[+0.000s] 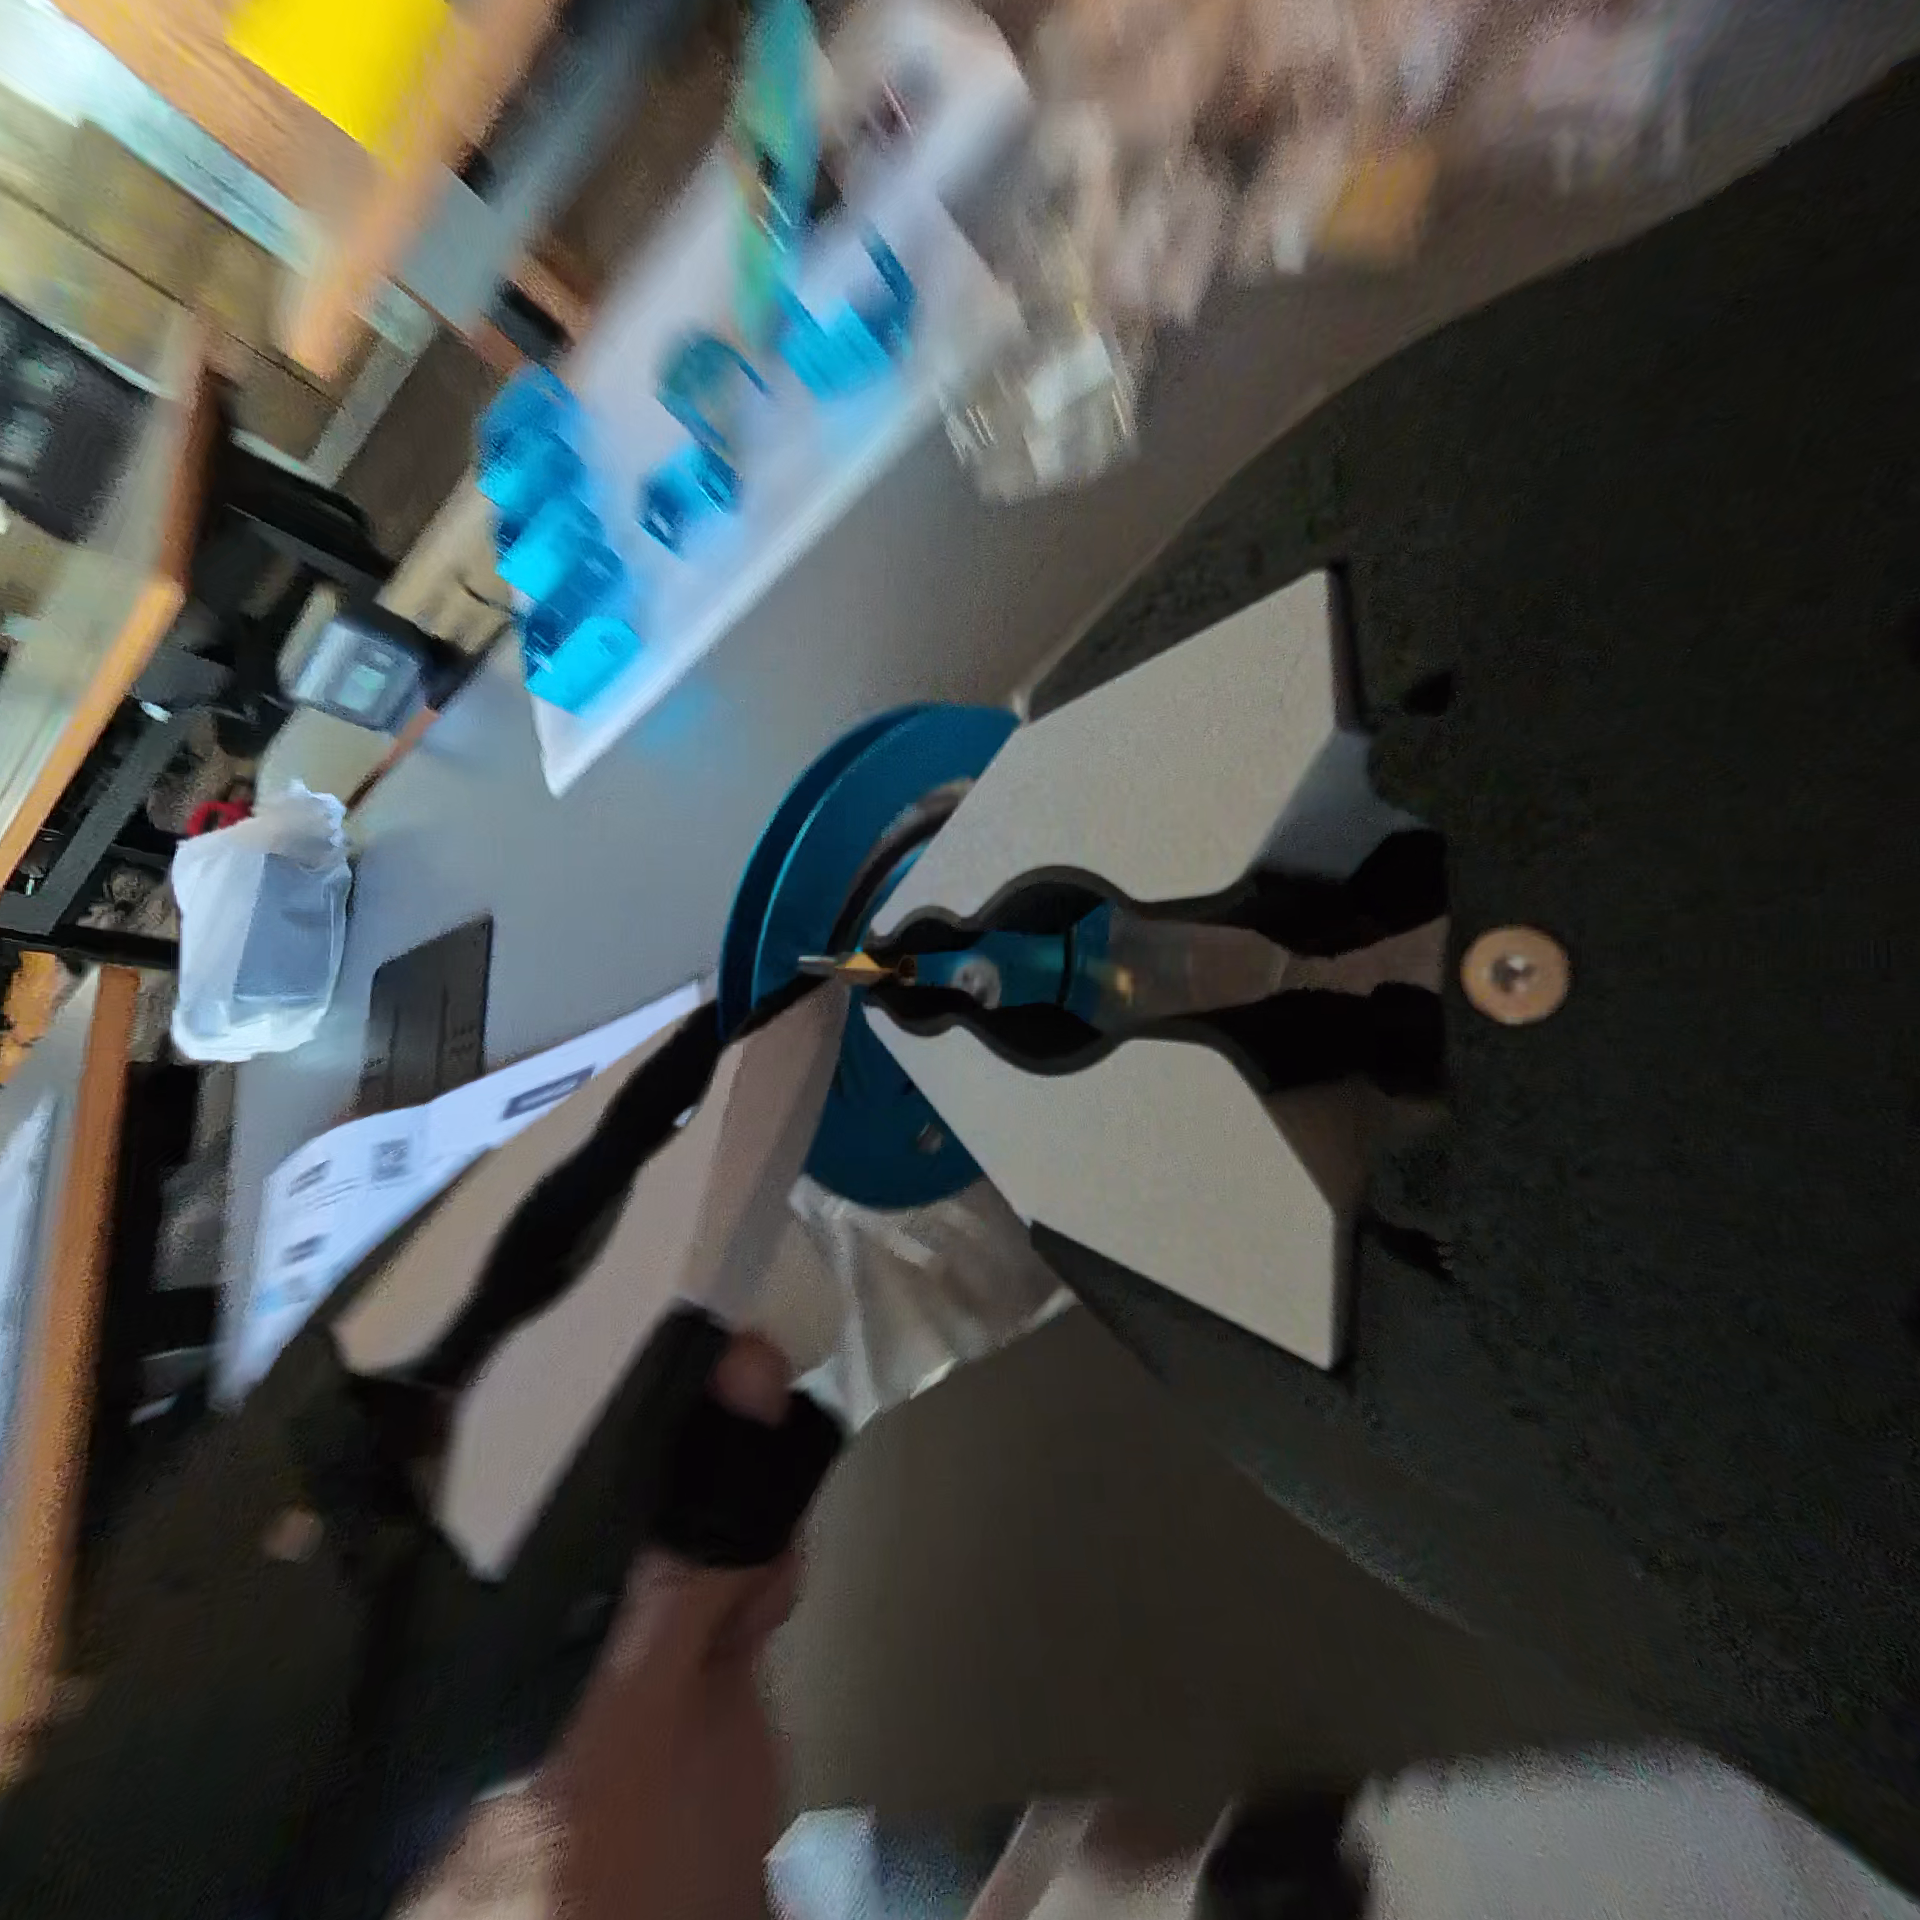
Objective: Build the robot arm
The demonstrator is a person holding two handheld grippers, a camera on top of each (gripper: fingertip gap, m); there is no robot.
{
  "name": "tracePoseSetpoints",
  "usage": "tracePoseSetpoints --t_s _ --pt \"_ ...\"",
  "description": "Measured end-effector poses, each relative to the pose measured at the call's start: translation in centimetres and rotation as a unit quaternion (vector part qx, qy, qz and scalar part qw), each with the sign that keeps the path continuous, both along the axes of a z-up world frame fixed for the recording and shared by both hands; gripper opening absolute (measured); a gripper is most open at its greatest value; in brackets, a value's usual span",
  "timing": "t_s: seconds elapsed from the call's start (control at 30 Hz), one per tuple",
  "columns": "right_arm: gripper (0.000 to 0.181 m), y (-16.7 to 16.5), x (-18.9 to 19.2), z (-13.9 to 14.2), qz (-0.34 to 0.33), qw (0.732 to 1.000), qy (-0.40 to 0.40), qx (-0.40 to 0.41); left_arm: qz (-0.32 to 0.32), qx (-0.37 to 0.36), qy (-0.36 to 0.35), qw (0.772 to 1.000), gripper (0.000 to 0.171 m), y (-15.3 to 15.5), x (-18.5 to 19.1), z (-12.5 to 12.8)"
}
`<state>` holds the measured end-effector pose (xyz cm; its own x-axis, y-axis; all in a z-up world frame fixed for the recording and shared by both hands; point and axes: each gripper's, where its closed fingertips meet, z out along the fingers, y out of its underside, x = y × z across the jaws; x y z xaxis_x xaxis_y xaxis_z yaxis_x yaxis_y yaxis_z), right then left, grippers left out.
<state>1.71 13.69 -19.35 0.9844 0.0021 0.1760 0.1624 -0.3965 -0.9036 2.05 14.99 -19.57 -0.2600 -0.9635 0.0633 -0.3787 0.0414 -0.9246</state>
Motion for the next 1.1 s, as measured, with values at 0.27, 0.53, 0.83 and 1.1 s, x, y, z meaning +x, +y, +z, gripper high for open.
tracePoseSetpoints --t_s 0.27,0.53,0.83,1.1 --pt "0.004 -0.4 -1.1 0.0 -0.013 0.878 0.477 0.027 -0.011 -0.019 -0.006 1.0 0.013 -0.1 -0.3 0.0" --pt "0.004 -0.5 -1.0 0.1 -0.006 0.879 0.475 0.022 -0.041 0.023 -0.026 0.999 0.021 0.1 0.0 0.1" --pt "0.005 -1.0 -0.4 0.2 0.025 0.891 0.452 -0.005 -0.088 0.133 -0.051 0.986 0.017 -0.7 0.5 0.4" --pt "0.015 -1.3 -0.4 0.0 0.019 0.957 0.288 0.023 -0.078 0.076 -0.029 0.994 0.015 -0.8 0.8 0.3"
